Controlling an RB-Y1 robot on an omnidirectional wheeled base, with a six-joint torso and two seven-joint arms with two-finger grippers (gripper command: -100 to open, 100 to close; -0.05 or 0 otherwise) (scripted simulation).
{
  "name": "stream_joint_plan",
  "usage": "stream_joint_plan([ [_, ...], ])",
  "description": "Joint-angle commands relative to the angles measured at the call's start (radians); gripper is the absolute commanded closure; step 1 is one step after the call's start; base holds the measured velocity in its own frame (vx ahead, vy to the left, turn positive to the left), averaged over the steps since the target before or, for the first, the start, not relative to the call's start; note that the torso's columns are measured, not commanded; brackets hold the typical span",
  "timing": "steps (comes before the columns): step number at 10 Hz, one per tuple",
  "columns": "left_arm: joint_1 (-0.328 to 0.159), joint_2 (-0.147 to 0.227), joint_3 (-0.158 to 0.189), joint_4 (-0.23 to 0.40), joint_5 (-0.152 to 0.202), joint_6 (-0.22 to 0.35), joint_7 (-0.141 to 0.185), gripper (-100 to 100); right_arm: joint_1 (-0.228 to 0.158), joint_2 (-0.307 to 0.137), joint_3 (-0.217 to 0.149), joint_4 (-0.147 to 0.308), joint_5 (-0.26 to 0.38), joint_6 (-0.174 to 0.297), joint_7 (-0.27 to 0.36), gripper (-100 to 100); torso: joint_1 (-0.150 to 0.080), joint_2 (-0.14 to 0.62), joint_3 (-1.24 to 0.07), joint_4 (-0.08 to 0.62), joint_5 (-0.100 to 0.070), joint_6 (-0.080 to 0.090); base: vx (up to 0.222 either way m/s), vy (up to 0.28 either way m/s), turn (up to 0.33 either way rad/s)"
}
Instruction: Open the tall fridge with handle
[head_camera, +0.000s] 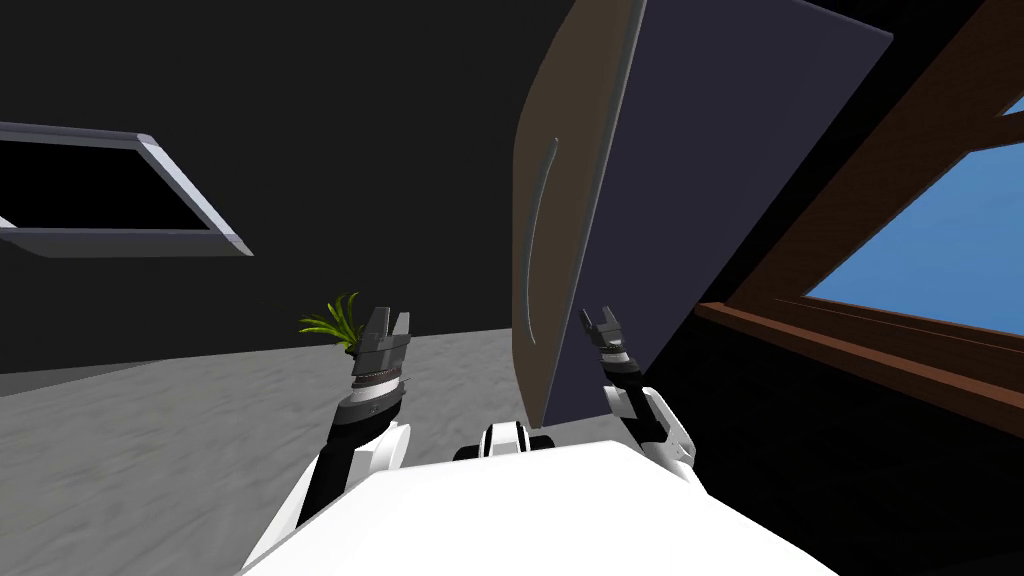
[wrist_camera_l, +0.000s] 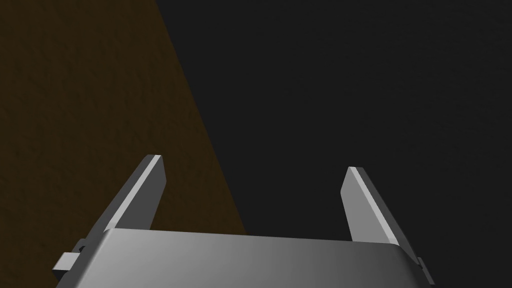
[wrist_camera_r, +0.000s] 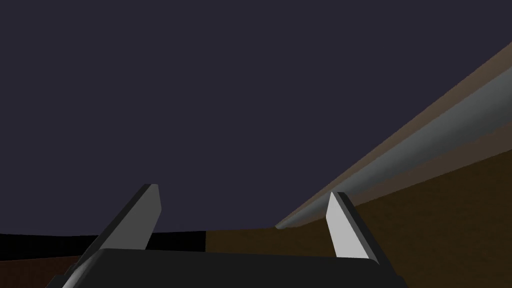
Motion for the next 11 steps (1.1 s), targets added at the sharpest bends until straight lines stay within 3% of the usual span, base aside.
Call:
stream_joint_plan([
  [1,0.0,0.0,0.0,0.0,0.0,0.0,0.0,0,-0.023,-0.003,-0.021,0.043,0.034,-0.025,0.072,-100,-0.002,0.001,0.001,0.001,0.0,-0.001,0.027,0.076,-0.031],
  [2,0.0,0.0,0.0,0.0,0.0,0.0,0.0,0,-0.023,-0.003,-0.021,0.043,0.034,-0.025,0.099,-100,0.001,-0.001,0.0,0.0,0.0,-0.001,0.037,0.081,-0.023],
  [3,0.0,0.0,0.0,0.0,0.0,0.0,0.0,0,-0.039,-0.006,-0.046,0.081,0.063,-0.048,0.129,-100,0.001,-0.002,-0.001,-0.001,0.0,-0.001,0.019,0.114,-0.048],
  [5,0.0,0.0,0.0,0.0,0.0,0.0,0.0,0,-0.039,-0.006,-0.046,0.081,0.063,-0.048,0.171,-100,0.001,-0.006,-0.003,-0.004,-0.001,-0.002,-0.001,0.075,-0.005],
  [6,0.0,0.0,0.0,0.0,0.0,0.0,0.0,0,-0.054,-0.008,-0.071,0.119,0.092,-0.071,0.206,-100,-0.005,-0.008,-0.005,-0.002,-0.002,0.0,0.019,0.081,0.013],
  [8,0.0,0.0,0.0,0.0,0.0,0.0,0.0,0,-0.054,-0.008,-0.071,0.119,0.092,-0.071,0.238,-100,-0.006,-0.006,-0.004,-0.002,-0.003,0.001,0.03,0.065,-0.039],
  [11,0.0,0.0,0.0,0.0,0.0,0.0,0.0,0,-0.079,-0.011,-0.121,0.191,0.15,-0.114,0.336,-100,-0.003,-0.007,-0.004,-0.005,-0.004,-0.002,0.019,0.066,-0.014],
])
